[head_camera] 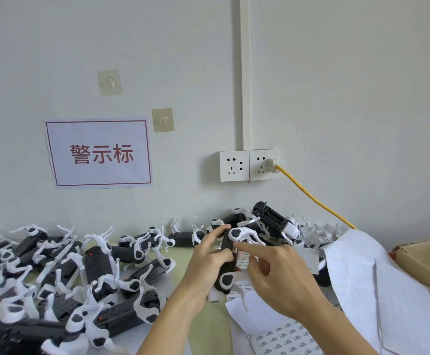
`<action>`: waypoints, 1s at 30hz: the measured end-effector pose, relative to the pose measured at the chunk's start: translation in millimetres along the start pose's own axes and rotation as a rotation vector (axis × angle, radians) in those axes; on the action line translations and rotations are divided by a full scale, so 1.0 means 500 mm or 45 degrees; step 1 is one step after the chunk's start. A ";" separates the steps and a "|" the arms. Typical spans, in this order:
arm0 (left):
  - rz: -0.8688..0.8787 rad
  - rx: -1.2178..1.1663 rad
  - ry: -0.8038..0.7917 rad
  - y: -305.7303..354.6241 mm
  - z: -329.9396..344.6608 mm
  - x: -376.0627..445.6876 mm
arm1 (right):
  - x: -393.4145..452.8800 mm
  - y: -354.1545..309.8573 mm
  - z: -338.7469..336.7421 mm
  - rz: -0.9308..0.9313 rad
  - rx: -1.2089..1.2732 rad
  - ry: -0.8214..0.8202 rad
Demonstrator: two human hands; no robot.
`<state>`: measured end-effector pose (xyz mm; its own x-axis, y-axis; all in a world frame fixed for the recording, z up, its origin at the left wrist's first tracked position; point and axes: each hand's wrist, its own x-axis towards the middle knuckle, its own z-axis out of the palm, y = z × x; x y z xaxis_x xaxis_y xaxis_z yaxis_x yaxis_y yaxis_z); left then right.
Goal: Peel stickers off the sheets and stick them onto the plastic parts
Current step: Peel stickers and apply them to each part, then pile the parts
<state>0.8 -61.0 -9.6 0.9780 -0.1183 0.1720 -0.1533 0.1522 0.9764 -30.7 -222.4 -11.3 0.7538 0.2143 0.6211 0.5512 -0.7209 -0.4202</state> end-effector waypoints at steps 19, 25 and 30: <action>0.025 -0.361 0.018 -0.010 0.000 0.021 | 0.001 -0.012 0.001 -0.021 0.153 -0.029; 0.092 -0.275 0.110 -0.016 -0.002 0.021 | 0.002 -0.012 -0.003 -0.056 0.143 -0.083; 0.159 -0.072 0.158 -0.017 -0.004 0.014 | 0.004 -0.010 0.006 0.041 0.320 0.167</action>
<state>9.0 -60.9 -17.1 0.9623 0.0266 0.2706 -0.2700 0.2134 0.9389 -30.9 -216.1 -10.1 0.7289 0.0950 0.6781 0.6112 -0.5367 -0.5818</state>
